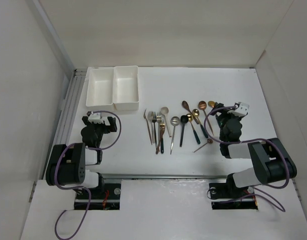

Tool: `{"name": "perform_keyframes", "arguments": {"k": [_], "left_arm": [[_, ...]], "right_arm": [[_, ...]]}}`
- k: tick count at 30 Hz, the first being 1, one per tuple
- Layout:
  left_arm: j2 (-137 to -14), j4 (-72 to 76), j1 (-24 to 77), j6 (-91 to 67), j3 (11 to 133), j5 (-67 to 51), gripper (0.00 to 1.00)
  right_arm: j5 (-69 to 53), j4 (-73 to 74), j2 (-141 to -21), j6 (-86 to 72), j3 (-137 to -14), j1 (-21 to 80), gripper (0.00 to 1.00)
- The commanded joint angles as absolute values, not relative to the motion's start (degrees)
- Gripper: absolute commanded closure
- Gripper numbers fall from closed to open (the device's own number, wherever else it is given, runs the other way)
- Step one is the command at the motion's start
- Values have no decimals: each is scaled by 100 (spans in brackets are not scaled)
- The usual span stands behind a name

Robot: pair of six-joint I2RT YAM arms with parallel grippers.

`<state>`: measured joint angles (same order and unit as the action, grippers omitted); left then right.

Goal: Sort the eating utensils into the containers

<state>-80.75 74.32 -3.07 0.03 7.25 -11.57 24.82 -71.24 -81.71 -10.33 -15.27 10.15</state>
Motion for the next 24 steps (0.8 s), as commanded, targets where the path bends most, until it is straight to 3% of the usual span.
{"name": "perform_keyframes", "arguments": {"k": [1, 6, 8, 10, 11, 12, 13, 16, 17, 18, 20, 22, 24], "left_arm": [[-7954, 8851, -290, 44, 861, -1151, 0], [-7954, 8903, -229, 44, 861, -1038, 0], [-7876, 8974, -229, 97, 861, -1037, 0], [-7166, 7548, -229, 158, 1132, -1394, 0], [-6902, 6654, -229, 254, 1917, -1676, 0], [-6673, 4704, -229, 1412, 2429, -2131, 0], [-6671, 3963, -159, 2242, 2930, -2901, 0], [-6898, 3000, -53, 2288, 4207, -2070, 0], [-6952, 2858, -53, 2285, 4462, -1317, 0], [-7022, 2709, -53, 2285, 4961, -996, 0], [-7241, 2339, -53, 2478, 5429, -120, 0], [-7382, 2276, -53, 2479, 5896, 446, 0], [-7488, 2276, -53, 2479, 6151, 920, 0]], "right_arm": [[2417, -7479, -8130, -1046, -1617, 984, 1], [2600, -6595, -7665, -940, -2011, 1177, 1], [3076, -4218, -7323, -853, -3229, 1380, 1], [3145, -3160, -7373, 163, -4118, 1520, 1], [3373, -2668, -7444, 550, -4801, 1686, 1], [3662, -2550, -7627, 1180, -5069, 1740, 1], [4335, -2497, -7742, 1395, -5306, 1740, 1], [5971, -2435, -8444, 1355, -6115, 1740, 1], [5872, -1973, -8585, 1275, -6343, 1679, 1], [5332, -463, -8700, 1222, -6833, 1627, 1], [3780, 881, -8973, 663, -7284, 1530, 11], [2669, 2538, -9253, -215, -8083, 1031, 14], [952, 3013, -9308, -1000, -8227, 365, 14]]}}
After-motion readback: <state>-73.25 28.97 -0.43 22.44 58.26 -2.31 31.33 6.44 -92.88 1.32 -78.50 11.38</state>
